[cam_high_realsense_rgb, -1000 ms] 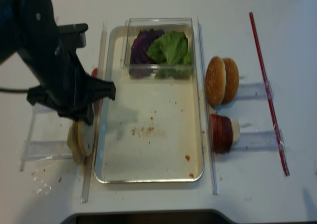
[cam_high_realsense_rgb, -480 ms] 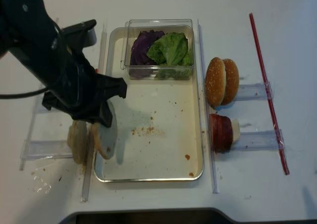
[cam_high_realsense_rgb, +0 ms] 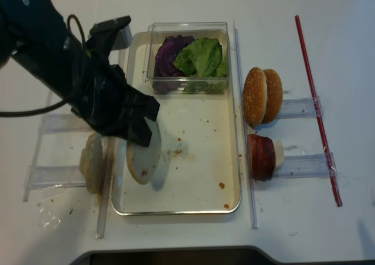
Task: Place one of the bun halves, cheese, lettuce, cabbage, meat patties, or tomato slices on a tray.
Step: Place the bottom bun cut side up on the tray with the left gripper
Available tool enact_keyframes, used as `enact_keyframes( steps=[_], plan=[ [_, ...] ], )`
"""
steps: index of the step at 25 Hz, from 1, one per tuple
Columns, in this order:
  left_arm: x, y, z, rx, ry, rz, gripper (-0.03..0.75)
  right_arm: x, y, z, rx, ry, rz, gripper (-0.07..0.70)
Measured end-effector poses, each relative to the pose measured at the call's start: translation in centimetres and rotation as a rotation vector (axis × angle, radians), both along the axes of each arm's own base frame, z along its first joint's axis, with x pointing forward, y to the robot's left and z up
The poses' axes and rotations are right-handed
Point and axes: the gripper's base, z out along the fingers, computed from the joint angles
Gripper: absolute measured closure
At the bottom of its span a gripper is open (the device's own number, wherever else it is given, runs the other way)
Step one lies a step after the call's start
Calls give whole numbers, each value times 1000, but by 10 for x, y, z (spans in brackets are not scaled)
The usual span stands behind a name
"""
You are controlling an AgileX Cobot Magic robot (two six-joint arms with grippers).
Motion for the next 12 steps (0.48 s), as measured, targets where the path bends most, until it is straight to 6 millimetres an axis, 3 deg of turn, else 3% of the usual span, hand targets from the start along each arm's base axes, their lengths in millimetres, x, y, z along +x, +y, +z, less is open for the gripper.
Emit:
enact_keyframes(
  steps=[3,12],
  plan=[
    [4,-6,-3,-60,4,-34,656,0,0,0,0,0,0,-62],
    [26,-26,-37,-185,79,-144,659,0,0,0,0,0,0,-62]
  ],
)
